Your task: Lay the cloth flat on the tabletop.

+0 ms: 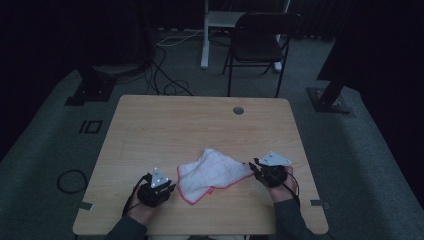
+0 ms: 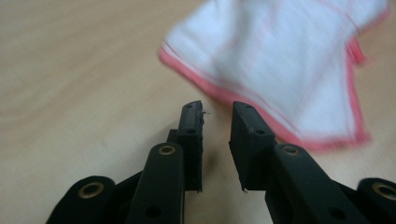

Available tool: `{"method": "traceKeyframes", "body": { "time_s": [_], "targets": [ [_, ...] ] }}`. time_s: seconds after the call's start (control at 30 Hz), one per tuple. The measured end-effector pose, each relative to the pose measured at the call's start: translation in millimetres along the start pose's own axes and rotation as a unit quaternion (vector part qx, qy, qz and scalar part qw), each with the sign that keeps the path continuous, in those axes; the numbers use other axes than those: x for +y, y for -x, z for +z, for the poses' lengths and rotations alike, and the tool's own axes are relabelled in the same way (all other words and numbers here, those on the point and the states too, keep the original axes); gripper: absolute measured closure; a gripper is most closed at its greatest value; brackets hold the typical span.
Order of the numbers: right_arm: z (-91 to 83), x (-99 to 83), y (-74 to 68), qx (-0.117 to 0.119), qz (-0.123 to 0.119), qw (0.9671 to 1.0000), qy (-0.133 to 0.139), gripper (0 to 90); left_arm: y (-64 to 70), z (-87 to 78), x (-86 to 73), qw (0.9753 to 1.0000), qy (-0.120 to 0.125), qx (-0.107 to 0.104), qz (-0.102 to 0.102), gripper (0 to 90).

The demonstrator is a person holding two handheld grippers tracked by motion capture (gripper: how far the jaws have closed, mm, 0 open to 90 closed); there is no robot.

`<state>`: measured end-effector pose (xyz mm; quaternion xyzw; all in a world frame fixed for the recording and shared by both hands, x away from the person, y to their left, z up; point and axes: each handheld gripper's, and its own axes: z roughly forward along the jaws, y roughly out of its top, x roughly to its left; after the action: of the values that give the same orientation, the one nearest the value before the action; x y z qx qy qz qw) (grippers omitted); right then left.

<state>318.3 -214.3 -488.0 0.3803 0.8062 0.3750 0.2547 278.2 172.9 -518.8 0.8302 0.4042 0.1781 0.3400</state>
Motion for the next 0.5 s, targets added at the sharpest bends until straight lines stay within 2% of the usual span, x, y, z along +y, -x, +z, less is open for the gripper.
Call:
{"method": "traceKeyframes", "body": {
  "time_s": [0.07, 0.2, 0.33, 0.43, 0.5],
  "targets": [
    [6.2, 6.6, -4.3, 0.007, -0.002, 1.0, 0.002, 69.5, -6.6, 3.9, 7.8, 0.9999, 0.007, 0.001, -0.01, 72.2],
    [21.0, 18.6, -13.7, 0.021, -0.005, 0.9998, 0.001, 69.3, -13.9, 14.5, 22.5, 0.9997, 0.015, 0.003, -0.019, 68.2],
    [37.7, 31.8, -22.4, 0.039, -0.001, 0.9992, 0.002, 68.4, -19.6, 32.6, 39.3, 0.9998, 0.013, -0.005, -0.014, 63.8],
    [47.4, 40.8, -27.1, 0.055, 0.004, 0.9985, 0.002, 66.2, -28.0, 44.4, 46.3, 0.9985, 0.021, -0.04, -0.032, 58.8],
    [54.5, 46.9, -29.5, 0.067, 0.014, 0.9977, 0.002, 65.3, -32.6, 52.3, 49.8, 0.9977, 0.013, -0.054, -0.039, 55.5]
  ]
}}
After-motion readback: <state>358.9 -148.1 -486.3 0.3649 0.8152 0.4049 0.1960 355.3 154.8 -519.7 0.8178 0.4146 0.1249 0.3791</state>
